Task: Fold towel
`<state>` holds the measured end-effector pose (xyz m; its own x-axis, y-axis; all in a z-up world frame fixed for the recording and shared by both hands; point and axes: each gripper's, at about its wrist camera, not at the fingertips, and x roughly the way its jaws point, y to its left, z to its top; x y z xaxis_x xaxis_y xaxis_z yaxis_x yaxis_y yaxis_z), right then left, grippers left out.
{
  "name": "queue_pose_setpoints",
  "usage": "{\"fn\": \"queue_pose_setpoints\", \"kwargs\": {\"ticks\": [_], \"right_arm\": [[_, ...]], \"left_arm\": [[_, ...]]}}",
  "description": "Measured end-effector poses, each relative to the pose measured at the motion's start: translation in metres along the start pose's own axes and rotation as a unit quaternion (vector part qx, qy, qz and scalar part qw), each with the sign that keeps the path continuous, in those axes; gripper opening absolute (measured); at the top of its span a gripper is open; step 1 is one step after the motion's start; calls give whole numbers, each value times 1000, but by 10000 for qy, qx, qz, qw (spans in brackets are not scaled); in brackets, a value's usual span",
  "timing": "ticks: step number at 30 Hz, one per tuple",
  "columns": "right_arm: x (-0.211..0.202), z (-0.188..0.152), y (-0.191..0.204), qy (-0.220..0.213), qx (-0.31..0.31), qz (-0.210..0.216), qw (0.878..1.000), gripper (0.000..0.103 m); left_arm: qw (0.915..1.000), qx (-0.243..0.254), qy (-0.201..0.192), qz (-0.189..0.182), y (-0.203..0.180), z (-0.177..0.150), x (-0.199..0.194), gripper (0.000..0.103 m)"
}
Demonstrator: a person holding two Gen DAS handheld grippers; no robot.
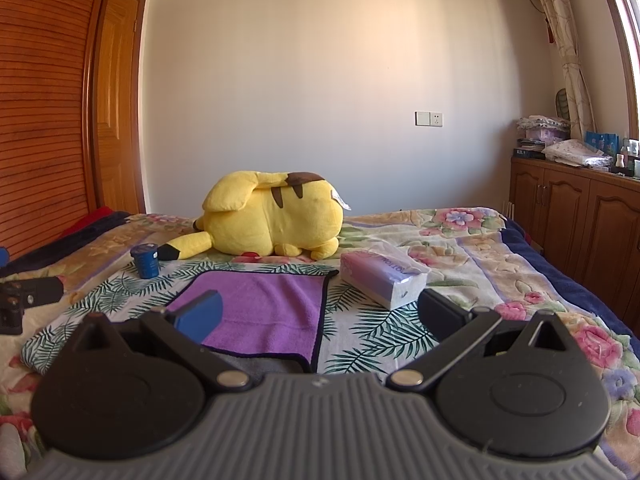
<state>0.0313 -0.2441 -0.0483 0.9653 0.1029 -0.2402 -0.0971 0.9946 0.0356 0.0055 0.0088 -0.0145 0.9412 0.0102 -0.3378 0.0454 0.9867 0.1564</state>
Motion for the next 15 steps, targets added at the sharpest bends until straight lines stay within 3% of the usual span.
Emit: {"fn": "queue_pose_setpoints", "kwargs": {"ticks": [15], "right_arm": [[24,-5,13,635,-195,260,9974,102]], "left_arm": [[9965,5,814,-163,1,-5,26,87]]}}
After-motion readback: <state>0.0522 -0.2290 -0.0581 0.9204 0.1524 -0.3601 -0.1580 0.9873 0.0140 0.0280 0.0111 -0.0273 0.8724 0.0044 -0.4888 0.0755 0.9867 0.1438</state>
